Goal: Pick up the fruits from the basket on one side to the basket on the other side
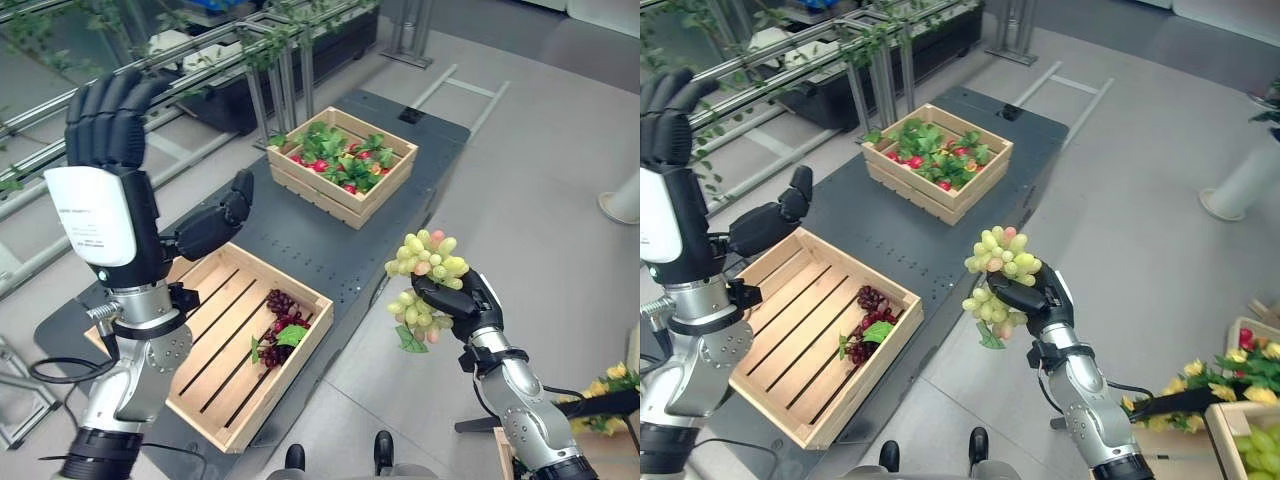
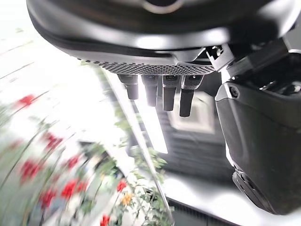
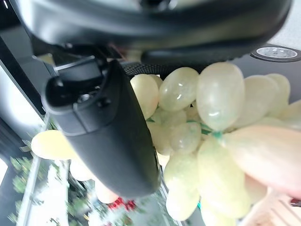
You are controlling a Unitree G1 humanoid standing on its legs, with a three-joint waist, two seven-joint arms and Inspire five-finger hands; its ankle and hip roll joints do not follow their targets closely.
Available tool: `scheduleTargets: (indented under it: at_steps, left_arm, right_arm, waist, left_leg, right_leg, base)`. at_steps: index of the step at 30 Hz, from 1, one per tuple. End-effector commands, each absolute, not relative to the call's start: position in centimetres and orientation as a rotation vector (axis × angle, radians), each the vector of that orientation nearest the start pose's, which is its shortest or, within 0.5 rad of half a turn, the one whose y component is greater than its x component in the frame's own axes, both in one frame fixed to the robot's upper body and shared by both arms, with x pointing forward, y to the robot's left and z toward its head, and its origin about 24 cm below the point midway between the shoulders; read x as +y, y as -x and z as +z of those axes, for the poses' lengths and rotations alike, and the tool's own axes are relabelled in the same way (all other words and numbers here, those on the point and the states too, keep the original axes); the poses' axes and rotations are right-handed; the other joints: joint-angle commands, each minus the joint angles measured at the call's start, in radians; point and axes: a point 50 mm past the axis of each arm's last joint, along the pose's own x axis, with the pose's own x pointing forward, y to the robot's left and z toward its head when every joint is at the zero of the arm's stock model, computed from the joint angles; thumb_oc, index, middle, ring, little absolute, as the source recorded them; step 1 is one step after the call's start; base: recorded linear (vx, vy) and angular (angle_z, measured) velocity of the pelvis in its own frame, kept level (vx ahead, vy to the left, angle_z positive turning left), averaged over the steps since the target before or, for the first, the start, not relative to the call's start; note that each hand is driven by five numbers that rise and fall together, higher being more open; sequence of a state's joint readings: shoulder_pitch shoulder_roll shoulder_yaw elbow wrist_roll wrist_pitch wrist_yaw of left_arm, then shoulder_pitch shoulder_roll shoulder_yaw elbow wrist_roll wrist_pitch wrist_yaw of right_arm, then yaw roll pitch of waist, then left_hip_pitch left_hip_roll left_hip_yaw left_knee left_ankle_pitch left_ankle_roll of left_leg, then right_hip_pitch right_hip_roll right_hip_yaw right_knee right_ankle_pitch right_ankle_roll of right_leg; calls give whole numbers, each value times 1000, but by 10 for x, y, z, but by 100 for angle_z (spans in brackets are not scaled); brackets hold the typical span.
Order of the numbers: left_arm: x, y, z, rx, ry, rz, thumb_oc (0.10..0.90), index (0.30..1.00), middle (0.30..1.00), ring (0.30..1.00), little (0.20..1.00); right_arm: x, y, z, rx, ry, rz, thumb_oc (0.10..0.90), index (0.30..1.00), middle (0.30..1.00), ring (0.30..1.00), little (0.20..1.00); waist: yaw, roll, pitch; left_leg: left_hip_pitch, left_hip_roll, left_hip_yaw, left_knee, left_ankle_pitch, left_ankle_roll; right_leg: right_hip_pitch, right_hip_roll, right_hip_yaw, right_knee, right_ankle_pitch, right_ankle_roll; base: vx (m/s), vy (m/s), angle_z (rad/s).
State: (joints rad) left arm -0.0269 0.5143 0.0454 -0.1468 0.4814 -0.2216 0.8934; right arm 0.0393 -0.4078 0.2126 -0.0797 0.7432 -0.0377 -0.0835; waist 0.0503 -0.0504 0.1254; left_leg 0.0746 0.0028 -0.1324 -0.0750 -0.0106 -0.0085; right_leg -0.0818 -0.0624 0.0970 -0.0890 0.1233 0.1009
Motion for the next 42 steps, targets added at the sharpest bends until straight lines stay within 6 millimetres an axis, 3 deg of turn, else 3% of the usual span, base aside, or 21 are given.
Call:
scheduleTargets:
  at_steps: [1,3,8,10,13,15,20,23,24,27,32,35,36,37,39,42]
  left_arm:
    - [230,-232,170,-932,-561,624,800,900,900,900,900]
    - [221,-237,169,-891,-397,502,800,900,900,900,900]
    - [205,-240,172,-891,-300,323,800,900,900,900,900]
    - [197,-241,177,-879,-233,185,800,900,900,900,900]
    - [194,-244,180,-872,-223,141,800,900,900,900,900]
    - [198,-248,181,-852,-221,151,800,900,900,900,900]
    - [202,-249,179,-821,-192,167,800,900,900,900,900]
    - [203,-249,177,-811,-175,173,800,900,900,900,900]
    - [201,-250,177,-802,-153,175,800,900,900,900,900]
    - [200,-251,176,-806,-131,209,800,900,900,900,900]
    - [200,-252,174,-806,-97,224,800,900,900,900,900]
    - [201,-250,171,-791,-70,228,800,900,900,900,900]
    - [204,-248,170,-791,-80,250,800,900,900,900,900]
    - [205,-247,170,-788,-81,257,800,900,900,900,900]
    - [205,-247,169,-780,-75,257,800,900,900,900,900]
    - [204,-247,164,-763,-71,225,800,900,900,900,900]
  right_arm:
    - [-171,-257,109,-274,-379,208,400,300,300,300,300]
    - [-164,-258,108,-266,-419,216,400,300,300,300,300]
    - [-164,-260,108,-278,-475,193,400,300,300,300,300]
    - [-162,-260,109,-304,-483,202,400,300,300,300,300]
    - [-162,-263,114,-313,-461,215,400,300,300,300,300]
    - [-161,-267,118,-321,-455,268,400,300,300,300,300]
    - [-150,-270,123,-329,-443,346,400,300,300,300,300]
    - [-138,-268,121,-314,-449,433,400,300,300,300,300]
    - [-135,-267,119,-297,-450,464,400,300,300,300,300]
    - [-131,-267,112,-245,-449,523,400,300,300,300,300]
    - [-137,-266,104,-178,-418,523,400,300,300,300,300]
    - [-142,-265,99,-151,-404,542,400,300,300,300,300]
    - [-143,-266,101,-157,-409,583,400,300,300,300,300]
    - [-144,-267,106,-172,-423,609,400,300,300,300,300]
    - [-143,-266,110,-191,-443,637,400,300,300,300,300]
    - [-139,-261,134,-314,-530,732,400,300,300,300,300]
  waist:
    - [-29,19,-75]
    - [-39,22,-69]
    - [-55,31,-51]
    - [-67,35,-28]
    - [-67,40,-6]
    - [-49,50,2]
    - [-7,63,-5]
    - [20,53,-16]
    - [29,39,-22]
    - [42,14,-36]
    - [12,-2,-32]
    - [14,-15,-29]
    - [21,-22,-27]
    - [23,-22,-26]
    - [22,-18,-26]
    - [7,1,-26]
  left_leg:
    - [-55,-9,1,-12,21,-11]
    - [-46,-23,30,-11,12,0]
    - [-33,-46,81,-12,-3,24]
    - [-22,-69,112,-12,-27,36]
    - [-19,-71,147,-8,-34,37]
    - [-24,-63,191,-7,-33,43]
    - [-48,-42,255,-9,-13,56]
    - [-68,-30,286,-4,-1,55]
    - [-90,-31,281,5,9,50]
    - [-114,-13,278,-4,38,12]
    - [-117,37,280,-7,62,-25]
    - [-114,41,183,3,58,-27]
    - [-112,43,102,31,44,-33]
    - [-108,49,83,39,40,-37]
    - [-102,50,77,26,41,-38]
    - [-78,57,87,-12,51,-37]
  right_leg:
    - [64,4,-47,2,-58,7]
    - [64,-15,-34,2,-47,19]
    - [45,-53,-25,2,-14,51]
    - [-15,-96,-34,2,47,90]
    - [-49,-109,-66,20,87,86]
    - [-51,-121,-160,98,50,80]
    - [-14,-151,-294,250,-34,62]
    - [47,-160,-354,286,-105,57]
    - [87,-138,-350,252,-131,59]
    - [139,-124,-370,63,-92,67]
    - [132,-61,-342,10,-81,32]
    - [132,-42,-309,3,-83,8]
    - [130,-35,-268,3,-86,-4]
    - [132,-36,-259,4,-87,-6]
    - [133,-35,-253,6,-90,-8]
    - [130,-51,-254,6,-79,2]
  base:
    - [-34,251,-91]
    - [-50,284,-65]
    - [-60,237,-42]
    - [-142,265,-38]
    - [-126,110,-53]
    - [-171,71,-85]
    - [-164,-24,-76]
    - [-150,-168,-55]
    - [-156,-278,-52]
    - [-128,-277,-54]
    - [-76,-206,-62]
    - [-34,-114,-28]
    - [-12,-25,-48]
    - [-13,-5,-57]
    - [-4,47,-62]
    - [-20,96,-45]
